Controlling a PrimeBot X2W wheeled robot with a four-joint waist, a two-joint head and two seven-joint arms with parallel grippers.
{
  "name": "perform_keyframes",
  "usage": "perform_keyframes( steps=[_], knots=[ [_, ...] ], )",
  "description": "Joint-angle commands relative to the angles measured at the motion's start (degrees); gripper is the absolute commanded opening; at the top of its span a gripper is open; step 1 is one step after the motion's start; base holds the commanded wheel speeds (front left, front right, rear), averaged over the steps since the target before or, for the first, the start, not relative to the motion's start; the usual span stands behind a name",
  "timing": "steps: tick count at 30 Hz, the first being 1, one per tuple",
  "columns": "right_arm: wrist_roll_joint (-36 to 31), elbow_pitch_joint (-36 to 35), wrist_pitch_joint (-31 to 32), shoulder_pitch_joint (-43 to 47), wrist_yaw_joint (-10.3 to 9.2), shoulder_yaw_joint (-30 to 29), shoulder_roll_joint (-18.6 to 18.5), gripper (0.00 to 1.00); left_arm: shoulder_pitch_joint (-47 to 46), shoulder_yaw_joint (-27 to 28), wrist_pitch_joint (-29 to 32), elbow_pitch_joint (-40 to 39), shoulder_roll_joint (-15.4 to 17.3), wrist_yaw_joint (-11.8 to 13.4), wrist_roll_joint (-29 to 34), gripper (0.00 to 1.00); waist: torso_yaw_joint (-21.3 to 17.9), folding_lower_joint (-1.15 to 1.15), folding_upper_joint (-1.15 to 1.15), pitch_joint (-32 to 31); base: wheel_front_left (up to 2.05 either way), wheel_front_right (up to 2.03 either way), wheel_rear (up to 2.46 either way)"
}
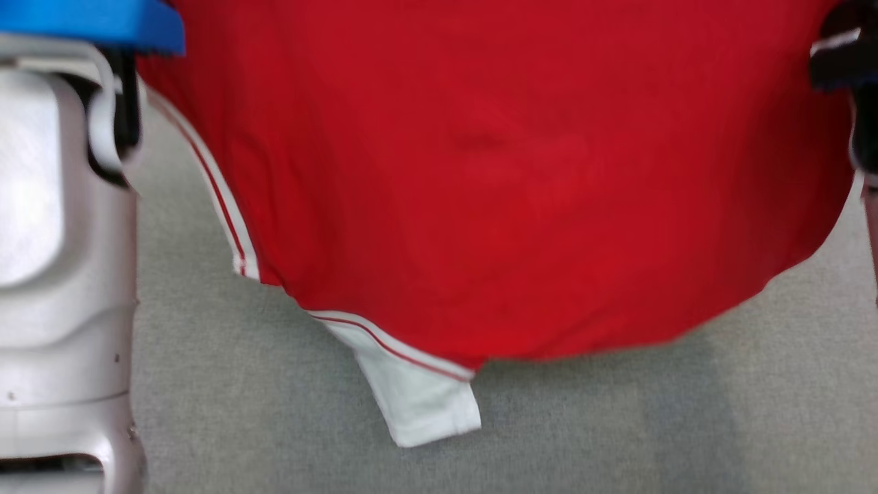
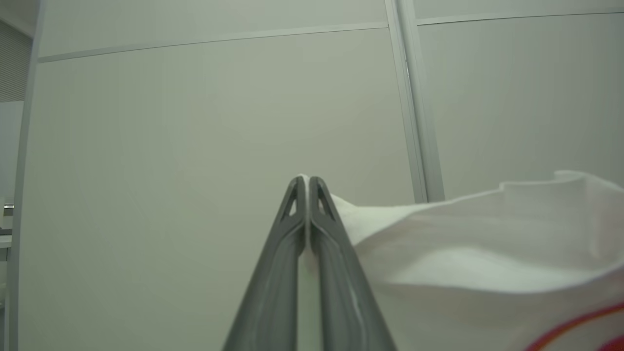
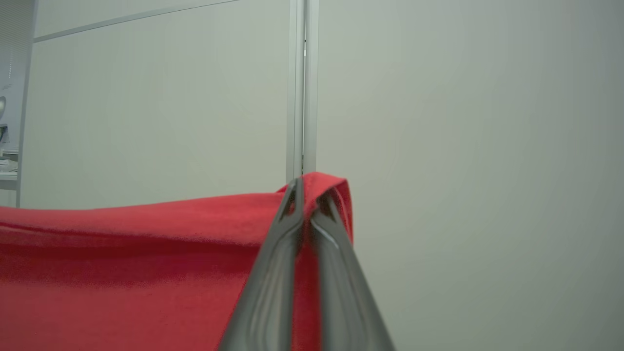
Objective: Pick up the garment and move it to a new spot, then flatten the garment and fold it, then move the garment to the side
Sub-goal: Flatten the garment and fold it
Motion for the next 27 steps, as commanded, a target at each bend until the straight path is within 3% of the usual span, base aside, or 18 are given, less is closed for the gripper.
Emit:
perform_keyframes(
  steps=[1,5,10,15,19,27],
  knots=[
    [-1.06,1.42,-0.48,-3.46,0.01,-0.13,0.22,0.00,-2.51,0.50,-0.67,1.36,0.99,0.68,0.62,0.00,2.07,-0.03,-0.02,3.64,0.00,0.00,0.00],
    [-5.19,5.43,-0.94,-13.27,0.01,-3.56,0.58,0.00,-9.71,1.53,-3.41,5.65,0.81,3.81,1.74,0.00,1.81,-0.03,-0.02,8.11,0.00,0.00,0.00],
    [-8.05,5.41,-0.94,-14.77,0.00,-9.18,1.78,0.00,-12.73,2.95,-4.20,4.76,0.00,4.52,1.59,0.00,1.92,-0.03,-0.02,10.06,0.00,0.00,0.00],
    [-7.79,8.15,-0.93,-4.53,-0.02,-9.05,1.33,0.00,-2.12,4.89,-4.20,2.97,-2.09,3.63,0.21,0.00,2.25,-0.03,-0.02,8.27,0.00,0.00,0.00],
    [-5.05,9.94,-0.93,8.64,-0.04,-7.59,2.47,0.00,12.34,6.81,-4.22,3.05,-5.16,2.52,-1.66,0.00,2.55,-0.03,-0.02,6.29,0.00,0.00,0.00],
    [-1.04,12.49,-0.95,30.77,-0.03,-5.56,5.05,0.00,36.69,2.07,-4.23,9.47,-7.74,0.34,-6.46,0.00,2.60,-0.03,-0.02,1.12,0.00,0.00,0.00]
  ],
)
